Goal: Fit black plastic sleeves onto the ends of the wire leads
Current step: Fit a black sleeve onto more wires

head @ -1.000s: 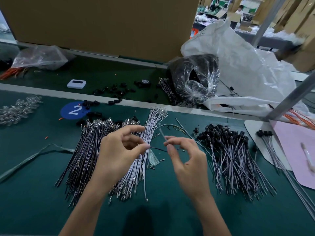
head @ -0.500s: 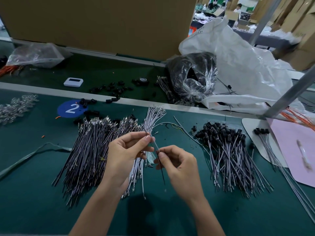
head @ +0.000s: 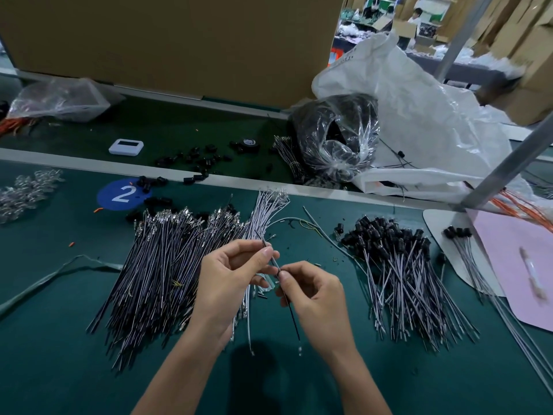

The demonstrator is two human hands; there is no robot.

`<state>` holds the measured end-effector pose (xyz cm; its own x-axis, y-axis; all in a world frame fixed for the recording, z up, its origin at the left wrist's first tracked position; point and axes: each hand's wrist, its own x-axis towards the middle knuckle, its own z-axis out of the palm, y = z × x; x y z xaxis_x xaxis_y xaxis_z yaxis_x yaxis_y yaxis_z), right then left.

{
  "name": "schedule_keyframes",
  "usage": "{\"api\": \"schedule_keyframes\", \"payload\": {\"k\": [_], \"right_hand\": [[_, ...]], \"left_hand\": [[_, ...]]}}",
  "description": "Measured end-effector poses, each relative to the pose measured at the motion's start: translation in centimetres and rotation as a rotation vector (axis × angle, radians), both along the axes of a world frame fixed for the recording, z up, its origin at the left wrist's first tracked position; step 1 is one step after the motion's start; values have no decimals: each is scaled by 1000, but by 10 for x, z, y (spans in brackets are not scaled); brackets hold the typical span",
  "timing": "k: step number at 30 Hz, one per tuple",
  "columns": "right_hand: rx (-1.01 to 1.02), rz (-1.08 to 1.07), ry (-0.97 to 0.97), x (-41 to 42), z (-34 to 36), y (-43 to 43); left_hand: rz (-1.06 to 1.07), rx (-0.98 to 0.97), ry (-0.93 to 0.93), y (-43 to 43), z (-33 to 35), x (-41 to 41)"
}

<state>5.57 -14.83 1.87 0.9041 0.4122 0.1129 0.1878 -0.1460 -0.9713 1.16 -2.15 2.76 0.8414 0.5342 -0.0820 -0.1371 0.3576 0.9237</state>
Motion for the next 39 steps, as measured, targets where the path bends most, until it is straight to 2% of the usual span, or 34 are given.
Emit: {"api": "schedule_keyframes", "payload": {"k": [7, 9, 13, 15, 19, 23, 27, 30, 36, 39], "right_hand": [[-9, -42, -7, 7, -7, -1], [-64, -107, -54, 14, -11, -2], [-272, -307, -244, 40, -25, -17], [-364, -344, -242, 49, -36, -24], [-389, -377, -275, 52, -51, -27], [-384, -366, -297, 53, -53, -26], [-373, -372, -271, 57, -55, -28], [-369, -399, -284, 61, -58, -29], [-351, -410, -327, 65, -59, -27], [-325, -400, -293, 66, -58, -28]], "left_hand": [[31, 13, 28, -8, -1, 14], [16, 79, 40, -7, 0, 21], [195, 329, 40, 16, 0, 66], [238, 526, 86, 39, -2, 103], [173, 896, 305, 88, -16, 173], [107, 1027, 517, 117, -33, 216], [51, 1111, 635, 127, -40, 238], [32, 1117, 658, 133, -40, 248], [42, 1097, 575, 138, -40, 258], [94, 951, 443, 122, -33, 256]]}}
